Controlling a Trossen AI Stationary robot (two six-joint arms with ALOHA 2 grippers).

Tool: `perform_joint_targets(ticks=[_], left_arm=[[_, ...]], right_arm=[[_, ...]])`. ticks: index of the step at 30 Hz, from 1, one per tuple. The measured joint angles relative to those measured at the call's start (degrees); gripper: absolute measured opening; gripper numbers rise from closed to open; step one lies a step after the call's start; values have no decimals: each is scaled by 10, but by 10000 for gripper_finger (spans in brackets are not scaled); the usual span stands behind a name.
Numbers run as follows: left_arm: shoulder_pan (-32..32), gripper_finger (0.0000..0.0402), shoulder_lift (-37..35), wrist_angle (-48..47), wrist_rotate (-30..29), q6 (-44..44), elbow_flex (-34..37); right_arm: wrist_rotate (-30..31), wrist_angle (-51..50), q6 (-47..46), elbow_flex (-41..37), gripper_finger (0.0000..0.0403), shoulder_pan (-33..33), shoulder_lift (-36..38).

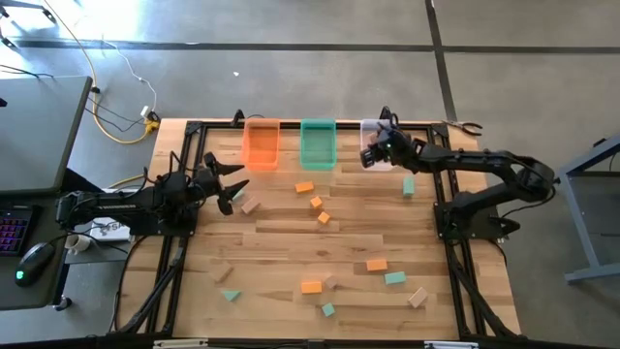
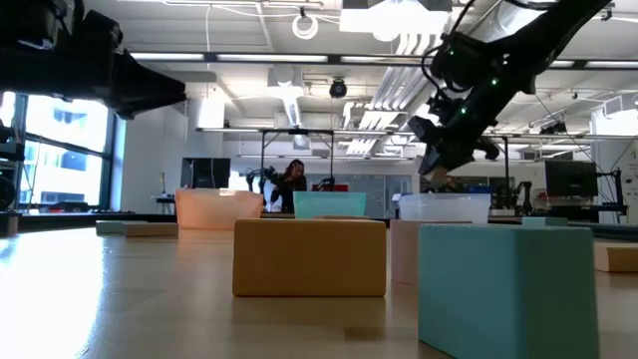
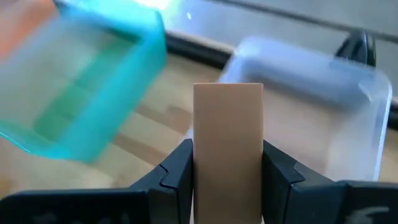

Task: Sort & place blocks by color
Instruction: Put the brown block into the transparent bin, then put the orange block into the orange bin

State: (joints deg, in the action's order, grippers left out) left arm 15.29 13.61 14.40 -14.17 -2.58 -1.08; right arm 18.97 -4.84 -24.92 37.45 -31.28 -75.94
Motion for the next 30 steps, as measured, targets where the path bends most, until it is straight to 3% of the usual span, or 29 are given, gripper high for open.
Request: perform_joint_targets(ticks=[7,16,23,30], left_arm=[[0,223,0,19,0,33,0],[0,223,1,20,1,53,-5],[0,223,49,-3,1,-1,-75],[0,223,169,-73,-2,-22,-166]], right_arm=[[-27,-13,-7,0,106,-23,-50],[-41,-11,-3,0,107,-42,-54],[-51,-8,16,0,199,-47,-54],[-25,0,32,0,213,-47,-24]])
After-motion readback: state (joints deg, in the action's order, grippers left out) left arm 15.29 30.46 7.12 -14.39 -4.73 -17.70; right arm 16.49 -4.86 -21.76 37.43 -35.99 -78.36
